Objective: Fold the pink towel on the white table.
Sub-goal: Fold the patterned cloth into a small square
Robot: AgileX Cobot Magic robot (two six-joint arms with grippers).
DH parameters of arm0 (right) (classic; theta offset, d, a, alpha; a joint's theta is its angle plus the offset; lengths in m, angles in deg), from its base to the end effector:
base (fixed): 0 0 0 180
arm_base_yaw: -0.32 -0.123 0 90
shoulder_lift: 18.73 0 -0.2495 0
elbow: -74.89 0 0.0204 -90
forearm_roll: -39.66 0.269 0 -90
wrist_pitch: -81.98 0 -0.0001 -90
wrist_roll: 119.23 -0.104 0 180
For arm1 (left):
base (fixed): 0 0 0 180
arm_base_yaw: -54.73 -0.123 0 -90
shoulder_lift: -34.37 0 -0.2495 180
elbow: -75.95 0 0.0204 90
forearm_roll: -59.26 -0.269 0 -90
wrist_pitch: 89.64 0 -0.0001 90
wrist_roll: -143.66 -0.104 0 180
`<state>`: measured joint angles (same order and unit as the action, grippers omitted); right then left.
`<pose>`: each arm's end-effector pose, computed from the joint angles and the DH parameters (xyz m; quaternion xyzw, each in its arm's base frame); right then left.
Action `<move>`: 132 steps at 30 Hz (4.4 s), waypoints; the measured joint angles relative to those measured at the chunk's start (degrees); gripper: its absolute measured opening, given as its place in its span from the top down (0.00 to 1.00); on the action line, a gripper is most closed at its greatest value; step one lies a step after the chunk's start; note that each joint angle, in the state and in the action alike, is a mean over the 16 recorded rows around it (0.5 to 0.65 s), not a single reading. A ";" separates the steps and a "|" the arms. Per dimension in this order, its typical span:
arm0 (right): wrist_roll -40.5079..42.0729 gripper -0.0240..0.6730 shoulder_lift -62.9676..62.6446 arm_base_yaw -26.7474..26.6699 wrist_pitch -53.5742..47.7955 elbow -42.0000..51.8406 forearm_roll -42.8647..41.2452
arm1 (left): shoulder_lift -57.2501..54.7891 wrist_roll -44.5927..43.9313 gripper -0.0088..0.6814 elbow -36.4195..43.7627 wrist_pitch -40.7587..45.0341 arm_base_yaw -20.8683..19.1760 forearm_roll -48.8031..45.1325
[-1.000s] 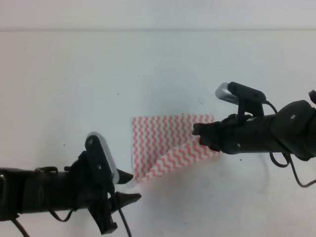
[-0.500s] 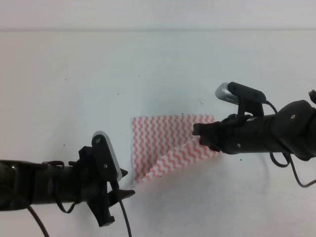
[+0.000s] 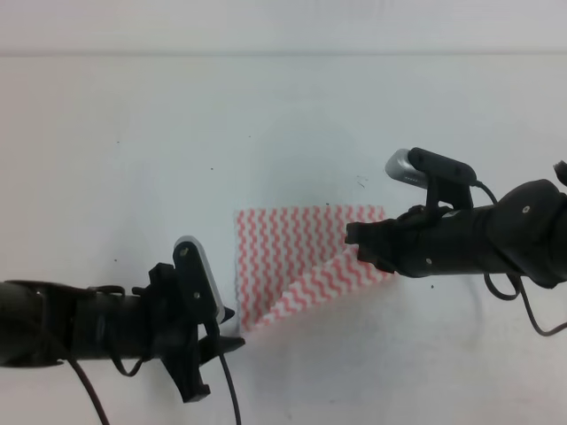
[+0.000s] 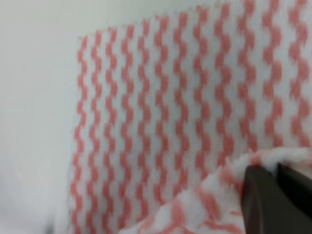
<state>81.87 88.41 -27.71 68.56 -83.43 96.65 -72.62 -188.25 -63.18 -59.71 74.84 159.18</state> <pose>0.3139 0.1901 0.1350 0.0211 0.9240 0.2717 0.2685 0.2536 -0.1474 0.0732 0.5960 0.6992 -0.1498 0.3654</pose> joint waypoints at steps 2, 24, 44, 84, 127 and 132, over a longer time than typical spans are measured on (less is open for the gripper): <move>0.01 0.99 0.00 0.00 -0.05 0.00 -0.03 | -0.15 -0.11 0.63 -0.03 -0.06 0.00 0.00; -0.01 0.99 0.14 -0.01 0.28 -0.01 -0.15 | -0.47 0.92 0.96 -0.62 3.90 0.02 -0.01; -0.02 0.99 0.12 -0.01 3.31 -0.02 -0.02 | -0.59 15.45 0.99 -8.98 -2.45 0.08 -0.05; 0.03 0.99 7.00 3.41 0.72 -7.81 -0.64 | -6.47 17.88 0.99 -17.44 -10.18 0.08 -0.03; -0.03 0.99 12.27 6.17 -2.69 -13.39 -1.45 | -10.53 19.11 0.99 -22.69 -11.88 0.08 -0.03; -0.02 0.99 13.14 6.20 -3.51 -14.21 -1.51 | -11.03 19.36 0.99 -22.71 -12.42 0.08 -0.03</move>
<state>81.85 101.56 -21.51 65.04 -97.64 95.13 -83.65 -168.88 -85.89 -72.14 74.92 159.14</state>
